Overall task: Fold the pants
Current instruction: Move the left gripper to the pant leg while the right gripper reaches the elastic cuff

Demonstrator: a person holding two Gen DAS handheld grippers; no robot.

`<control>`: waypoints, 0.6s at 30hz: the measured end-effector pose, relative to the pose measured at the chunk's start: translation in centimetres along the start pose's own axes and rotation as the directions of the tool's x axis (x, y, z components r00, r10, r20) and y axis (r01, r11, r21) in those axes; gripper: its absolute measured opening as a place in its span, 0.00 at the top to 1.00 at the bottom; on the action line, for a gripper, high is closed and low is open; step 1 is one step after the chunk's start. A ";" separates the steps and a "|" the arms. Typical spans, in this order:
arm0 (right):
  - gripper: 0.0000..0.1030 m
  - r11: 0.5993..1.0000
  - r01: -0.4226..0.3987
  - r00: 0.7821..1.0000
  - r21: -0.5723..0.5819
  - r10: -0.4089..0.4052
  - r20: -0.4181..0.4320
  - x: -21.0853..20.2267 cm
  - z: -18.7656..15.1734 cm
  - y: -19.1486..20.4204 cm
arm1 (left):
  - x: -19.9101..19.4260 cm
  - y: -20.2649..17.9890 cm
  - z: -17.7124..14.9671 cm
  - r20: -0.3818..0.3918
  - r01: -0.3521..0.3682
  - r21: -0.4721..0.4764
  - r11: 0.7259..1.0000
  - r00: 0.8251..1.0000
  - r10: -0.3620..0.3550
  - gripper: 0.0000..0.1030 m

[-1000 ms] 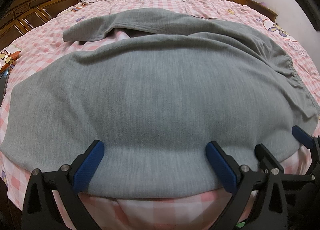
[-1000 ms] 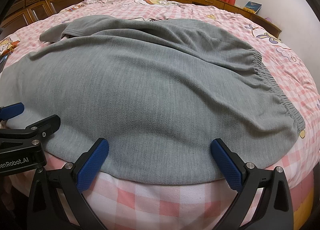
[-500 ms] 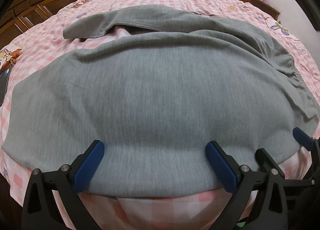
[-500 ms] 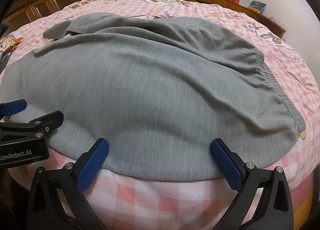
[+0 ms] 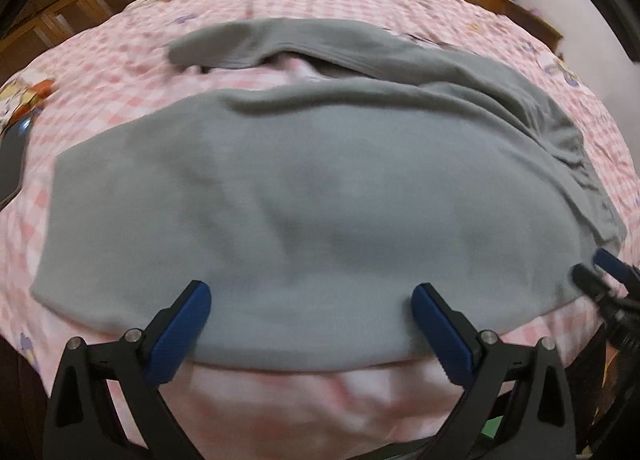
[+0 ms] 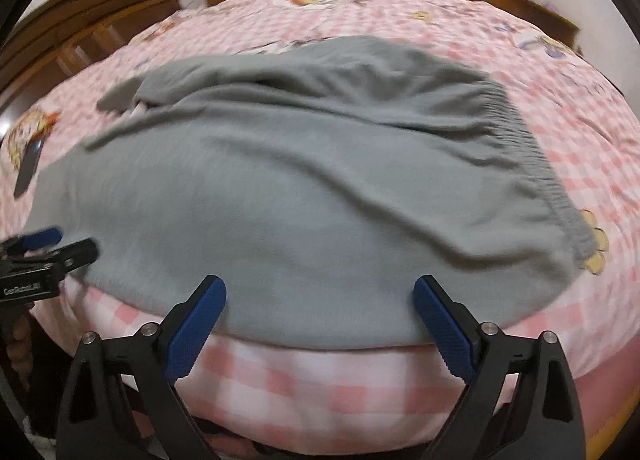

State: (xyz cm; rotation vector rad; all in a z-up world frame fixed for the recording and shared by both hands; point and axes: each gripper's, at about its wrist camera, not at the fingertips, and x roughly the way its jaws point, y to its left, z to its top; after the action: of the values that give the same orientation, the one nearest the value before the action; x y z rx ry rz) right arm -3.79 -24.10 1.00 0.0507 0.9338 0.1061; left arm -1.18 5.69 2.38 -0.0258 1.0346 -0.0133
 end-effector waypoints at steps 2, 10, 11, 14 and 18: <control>0.06 0.999 0.016 1.000 0.038 -0.016 0.014 -0.7 0.6 -1.5 | -0.5 1.9 0.2 0.002 -0.017 -0.036 0.999 1.000 0.017 0.01; 0.06 0.984 0.149 0.987 0.101 -0.155 0.046 -3.0 2.9 -8.4 | -2.8 10.9 0.8 0.012 -0.090 -0.198 0.976 0.995 0.095 0.01; 0.06 0.980 0.163 0.984 0.113 -0.169 0.050 -3.3 3.2 -9.4 | -3.0 11.8 0.8 0.014 -0.108 -0.203 0.973 0.994 0.113 0.01; 0.06 0.969 0.198 0.977 0.146 -0.207 0.050 -3.9 3.4 -11.8 | -3.0 13.8 0.7 -0.011 -0.155 -0.212 0.965 0.988 0.156 0.01; 0.06 0.949 0.229 0.971 0.217 -0.237 0.011 -3.3 3.0 -14.9 | -2.0 15.6 0.1 -0.061 -0.191 -0.238 0.952 0.982 0.181 0.01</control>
State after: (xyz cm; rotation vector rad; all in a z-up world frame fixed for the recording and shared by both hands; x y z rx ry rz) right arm -2.28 -39.28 4.10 0.1413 0.9045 -0.2152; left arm -2.16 21.33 3.70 -0.1518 1.0692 0.2863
